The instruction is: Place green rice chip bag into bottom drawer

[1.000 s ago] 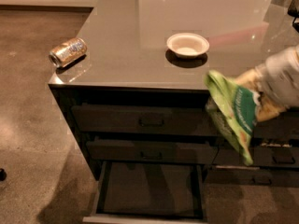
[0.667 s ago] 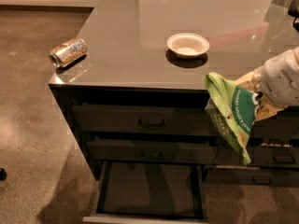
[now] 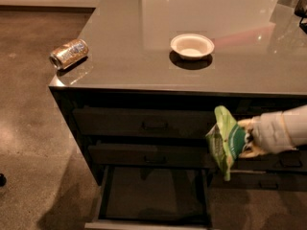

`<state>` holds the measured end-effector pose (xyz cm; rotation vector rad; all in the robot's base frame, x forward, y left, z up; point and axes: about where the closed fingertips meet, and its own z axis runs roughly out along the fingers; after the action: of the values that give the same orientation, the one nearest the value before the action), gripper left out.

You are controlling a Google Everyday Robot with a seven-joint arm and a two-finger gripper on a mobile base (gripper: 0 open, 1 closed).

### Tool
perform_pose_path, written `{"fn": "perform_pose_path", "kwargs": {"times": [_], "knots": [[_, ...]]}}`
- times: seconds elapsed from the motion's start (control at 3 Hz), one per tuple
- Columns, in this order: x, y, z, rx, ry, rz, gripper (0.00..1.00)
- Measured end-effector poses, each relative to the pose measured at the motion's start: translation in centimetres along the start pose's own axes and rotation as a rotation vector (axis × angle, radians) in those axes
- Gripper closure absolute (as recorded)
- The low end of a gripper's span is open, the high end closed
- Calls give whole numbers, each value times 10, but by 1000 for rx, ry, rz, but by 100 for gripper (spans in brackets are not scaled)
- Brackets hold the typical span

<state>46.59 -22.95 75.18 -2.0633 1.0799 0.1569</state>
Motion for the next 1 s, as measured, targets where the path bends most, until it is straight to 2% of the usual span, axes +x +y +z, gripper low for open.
{"fn": "perform_pose_path", "kwargs": {"times": [0.33, 0.67, 1.0], "knots": [[45, 48, 49, 167, -76, 113, 100], [82, 90, 90, 224, -165, 156, 100], [82, 92, 93, 224, -171, 162, 100]]}}
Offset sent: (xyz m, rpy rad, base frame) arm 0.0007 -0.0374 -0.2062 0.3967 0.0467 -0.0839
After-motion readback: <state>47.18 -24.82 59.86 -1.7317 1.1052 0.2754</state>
